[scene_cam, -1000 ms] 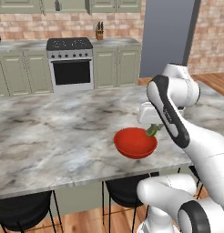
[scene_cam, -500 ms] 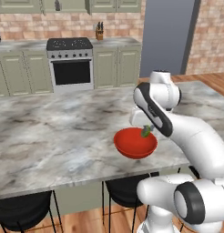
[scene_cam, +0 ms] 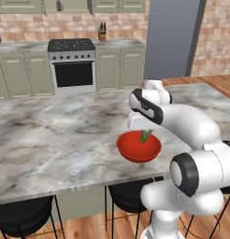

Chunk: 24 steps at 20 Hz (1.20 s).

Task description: There is a bowl on the dining counter. Grab a lemon wedge from the fridge and place it in the bowl. Then get the liquor bottle and glass cup from the cabinet and place them next to the bowl.

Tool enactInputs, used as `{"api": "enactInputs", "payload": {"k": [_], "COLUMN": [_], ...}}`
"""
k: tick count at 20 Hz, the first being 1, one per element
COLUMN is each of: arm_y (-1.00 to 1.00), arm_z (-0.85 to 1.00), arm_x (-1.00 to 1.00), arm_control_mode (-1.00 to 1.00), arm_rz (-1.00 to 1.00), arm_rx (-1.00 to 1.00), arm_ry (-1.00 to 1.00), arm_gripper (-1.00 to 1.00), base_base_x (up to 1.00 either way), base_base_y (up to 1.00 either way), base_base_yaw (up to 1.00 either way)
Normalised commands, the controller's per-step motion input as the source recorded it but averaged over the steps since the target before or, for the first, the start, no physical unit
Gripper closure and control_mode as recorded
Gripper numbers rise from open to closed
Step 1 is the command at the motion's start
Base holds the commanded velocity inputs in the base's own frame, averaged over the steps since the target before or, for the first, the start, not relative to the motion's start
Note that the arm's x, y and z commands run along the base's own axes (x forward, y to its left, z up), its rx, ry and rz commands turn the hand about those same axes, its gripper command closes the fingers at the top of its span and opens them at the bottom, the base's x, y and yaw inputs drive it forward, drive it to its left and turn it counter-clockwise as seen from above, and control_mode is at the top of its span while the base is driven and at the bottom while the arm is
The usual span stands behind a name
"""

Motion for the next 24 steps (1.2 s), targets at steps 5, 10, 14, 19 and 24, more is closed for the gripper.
{"api": "enactInputs", "payload": {"k": [5,10,14,19,24], "arm_y": [0.00,0.00,0.00,0.00,0.00], "arm_z": [-0.46,-0.43,-0.35,-0.36,-0.31], "arm_x": [0.41,0.35,0.17,0.07,0.00], "arm_control_mode": [-1.00,-1.00,-1.00,-1.00,-1.00], "arm_rz": [0.00,0.00,0.00,0.01,0.02], "arm_rx": [-0.02,-0.01,0.00,0.00,0.00], "arm_ry": [0.04,0.03,0.00,0.00,0.00], "arm_gripper": [1.00,1.00,1.00,1.00,1.00], "base_base_x": [0.00,0.00,0.00,0.00,0.00], "base_base_y": [0.00,0.00,0.00,0.00,0.00], "base_base_yaw": [0.00,0.00,0.00,0.00,0.00]}}
